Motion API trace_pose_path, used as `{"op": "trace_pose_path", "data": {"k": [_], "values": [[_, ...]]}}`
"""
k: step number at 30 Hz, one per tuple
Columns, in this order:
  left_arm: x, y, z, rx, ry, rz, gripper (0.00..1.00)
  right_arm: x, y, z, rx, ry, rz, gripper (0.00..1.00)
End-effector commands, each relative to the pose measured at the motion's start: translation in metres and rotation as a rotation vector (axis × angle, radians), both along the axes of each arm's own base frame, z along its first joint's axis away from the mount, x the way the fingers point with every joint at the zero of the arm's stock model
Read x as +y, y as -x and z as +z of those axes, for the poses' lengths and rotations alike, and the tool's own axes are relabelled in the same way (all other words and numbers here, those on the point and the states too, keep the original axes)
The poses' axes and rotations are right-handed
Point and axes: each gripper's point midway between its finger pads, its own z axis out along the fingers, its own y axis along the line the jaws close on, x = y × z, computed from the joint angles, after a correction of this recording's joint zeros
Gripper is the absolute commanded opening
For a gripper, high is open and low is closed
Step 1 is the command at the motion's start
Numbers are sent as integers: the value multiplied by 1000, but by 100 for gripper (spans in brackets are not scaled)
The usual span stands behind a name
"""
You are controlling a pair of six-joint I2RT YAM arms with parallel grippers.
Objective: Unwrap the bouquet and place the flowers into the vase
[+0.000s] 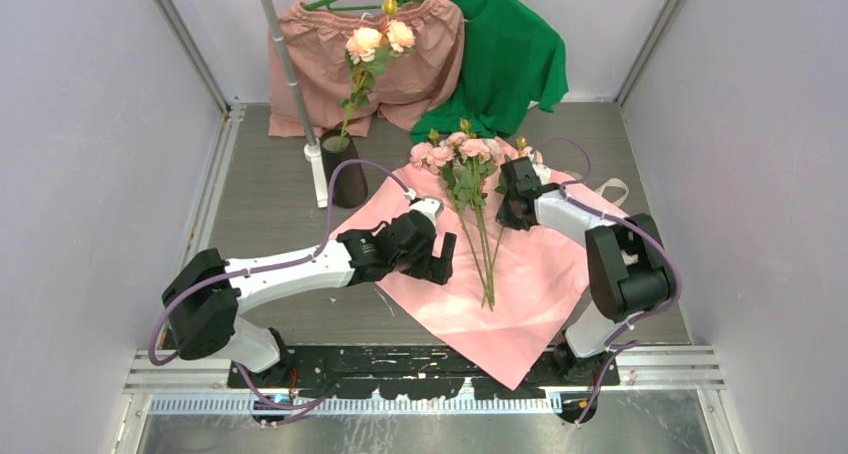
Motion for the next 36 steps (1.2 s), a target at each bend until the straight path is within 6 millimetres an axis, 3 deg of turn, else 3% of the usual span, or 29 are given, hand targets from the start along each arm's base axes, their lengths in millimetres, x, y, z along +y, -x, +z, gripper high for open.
{"op": "trace_pose_path", "data": {"k": [1, 6, 10, 17, 20, 26, 31, 36], "values": [[-9, -9, 31, -53, 93, 19, 95, -3, -14, 64, -167, 30, -12, 1], [-13, -10, 51, -55, 138, 27, 92, -6, -1, 114, -256, 28, 26, 1], [-17, -16, 72, -78, 192, 25, 91, 3, 13, 139, -306, -20, 104, 1], [-8, -59, 122, -60, 352, 19, 86, 26, 53, 184, -395, -97, 355, 1], [-15, -69, 152, -39, 500, -46, 86, 32, 77, 201, -419, -123, 457, 1], [-34, -74, 187, -22, 687, -124, 85, 45, 109, 218, -418, -198, 576, 1], [-55, -67, 204, 33, 854, -203, 84, 51, 114, 224, -425, -221, 592, 1], [-61, -65, 204, 46, 900, -222, 83, 61, 113, 226, -437, -274, 582, 1]]}}
